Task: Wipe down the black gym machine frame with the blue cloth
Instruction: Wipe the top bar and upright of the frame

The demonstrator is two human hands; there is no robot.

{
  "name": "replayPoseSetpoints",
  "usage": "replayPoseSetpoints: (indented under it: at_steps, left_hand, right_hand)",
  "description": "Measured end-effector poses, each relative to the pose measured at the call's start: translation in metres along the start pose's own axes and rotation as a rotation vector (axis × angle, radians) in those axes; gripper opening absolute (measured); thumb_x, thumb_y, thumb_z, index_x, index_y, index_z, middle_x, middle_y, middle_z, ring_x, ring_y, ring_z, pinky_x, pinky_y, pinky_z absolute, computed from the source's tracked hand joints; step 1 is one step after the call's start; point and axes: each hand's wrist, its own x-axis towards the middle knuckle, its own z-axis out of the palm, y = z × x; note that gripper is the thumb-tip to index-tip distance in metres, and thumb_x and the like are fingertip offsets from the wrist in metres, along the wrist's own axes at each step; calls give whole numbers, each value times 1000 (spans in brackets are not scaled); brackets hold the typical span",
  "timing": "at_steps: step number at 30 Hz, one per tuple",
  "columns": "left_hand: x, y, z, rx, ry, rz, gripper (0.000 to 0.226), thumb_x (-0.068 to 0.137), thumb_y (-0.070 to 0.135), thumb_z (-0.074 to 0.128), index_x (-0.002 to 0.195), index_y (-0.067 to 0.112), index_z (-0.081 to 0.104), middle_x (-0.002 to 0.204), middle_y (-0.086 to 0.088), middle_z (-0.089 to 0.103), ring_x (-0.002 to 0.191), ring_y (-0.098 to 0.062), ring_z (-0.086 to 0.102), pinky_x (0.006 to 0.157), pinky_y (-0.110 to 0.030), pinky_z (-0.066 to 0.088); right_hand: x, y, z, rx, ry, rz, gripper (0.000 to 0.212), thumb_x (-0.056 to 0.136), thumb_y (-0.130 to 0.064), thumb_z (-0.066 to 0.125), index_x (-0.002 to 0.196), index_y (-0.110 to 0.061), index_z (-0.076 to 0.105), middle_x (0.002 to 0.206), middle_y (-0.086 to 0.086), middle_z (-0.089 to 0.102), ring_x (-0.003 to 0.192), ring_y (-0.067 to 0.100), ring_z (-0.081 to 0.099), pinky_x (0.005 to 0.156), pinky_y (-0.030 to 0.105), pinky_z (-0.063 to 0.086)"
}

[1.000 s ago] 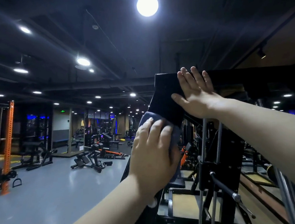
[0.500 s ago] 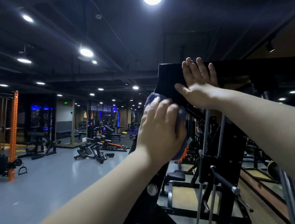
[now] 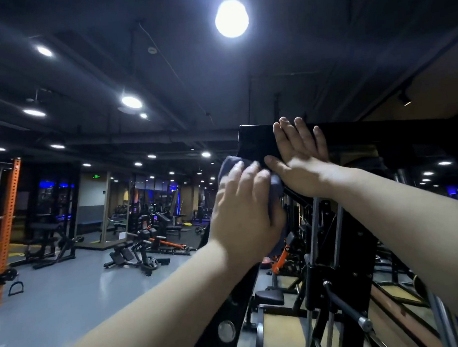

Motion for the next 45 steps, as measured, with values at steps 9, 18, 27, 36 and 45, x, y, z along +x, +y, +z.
replayPoseSetpoints:
  at_steps: [9,18,27,36,45]
  left_hand:
    - [21,-31,-4,-9,12,157,46,94,33,48,130,9,63,140,-9,59,139,-32,46,116,-49,36]
    - [108,-22,24,26,90,-3,48,88,34,44,114,2,67,123,-16,67,123,-38,58,110,-49,40]
    - [-48,-30,-23,-42,-38,82,49,91,26,54,131,0,60,144,-14,55,141,-33,43,117,-50,34]
    - [-68,-28,-28,-91,-41,-20,49,90,29,50,130,3,62,144,-11,56,143,-33,41,117,-52,33]
    - [-100,-14,-39,-49,-72,-85,49,88,30,55,129,7,64,145,-9,56,142,-32,43,114,-52,35]
  right_hand:
    - [6,15,2,113,52,-78,81,85,-56,18,161,-38,-4,165,-23,-18,149,-2,-26,115,23,-21]
    - [4,15,-8,403,77,-103,102,61,-30,35,161,-29,12,166,-22,-3,140,-15,-13,112,14,-14]
    - [3,6,-4,143,49,-12,85,89,-58,32,162,-31,-1,169,-14,-15,152,4,-23,119,32,-21]
    - [-37,-23,16,104,43,-196,76,105,-55,31,163,-23,-6,167,3,-25,151,18,-30,122,37,-21]
    - [-36,-22,15,39,45,-198,77,102,-58,26,163,-18,0,169,10,-17,155,25,-21,123,40,-16]
